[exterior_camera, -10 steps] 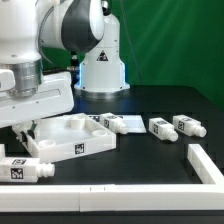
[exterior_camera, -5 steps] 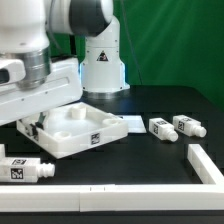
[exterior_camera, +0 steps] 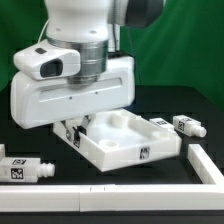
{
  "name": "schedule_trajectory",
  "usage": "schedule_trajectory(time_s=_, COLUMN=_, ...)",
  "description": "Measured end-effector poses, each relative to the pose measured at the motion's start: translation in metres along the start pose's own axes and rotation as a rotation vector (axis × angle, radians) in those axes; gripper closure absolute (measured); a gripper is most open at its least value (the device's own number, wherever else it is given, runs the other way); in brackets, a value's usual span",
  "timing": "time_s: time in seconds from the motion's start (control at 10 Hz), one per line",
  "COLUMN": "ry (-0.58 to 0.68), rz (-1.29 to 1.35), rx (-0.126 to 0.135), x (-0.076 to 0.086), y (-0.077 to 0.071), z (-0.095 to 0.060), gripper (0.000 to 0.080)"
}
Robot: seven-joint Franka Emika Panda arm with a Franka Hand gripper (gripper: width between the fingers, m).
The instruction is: Assemble one leg
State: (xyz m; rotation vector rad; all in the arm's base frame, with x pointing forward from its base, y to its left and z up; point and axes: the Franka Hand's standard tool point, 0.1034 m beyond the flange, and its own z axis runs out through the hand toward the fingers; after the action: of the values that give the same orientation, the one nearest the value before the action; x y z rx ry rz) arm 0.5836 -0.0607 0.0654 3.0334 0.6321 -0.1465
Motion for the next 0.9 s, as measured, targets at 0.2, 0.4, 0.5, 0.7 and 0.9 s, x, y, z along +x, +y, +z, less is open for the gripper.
schedule_trajectory(time_s=0.2, ry=0.011, rz=0.184, rx=-0.018, x=0.010, y=-0.016, z=0.008, gripper=0.0747)
schedule_trajectory(time_s=0.4, ry=0.025, rz=0.272, rx=-0.025, x=0.013, y=-0.031, z=0.013, gripper=0.0747)
schedule_trajectory(time_s=0.5, ry=0.023, rz=0.262, rx=-0.028, x=0.011, y=-0.025, z=0.013, gripper=0.0745)
schedule_trajectory(time_s=0.7, ry=0.022, rz=0.260, rx=-0.027, x=0.010, y=-0.026, z=0.014, gripper=0.0745)
schedule_trajectory(time_s=0.9, ry=0.021, rz=0.259, rx=-0.027, x=0.011, y=-0.027, z=0.014, gripper=0.0745)
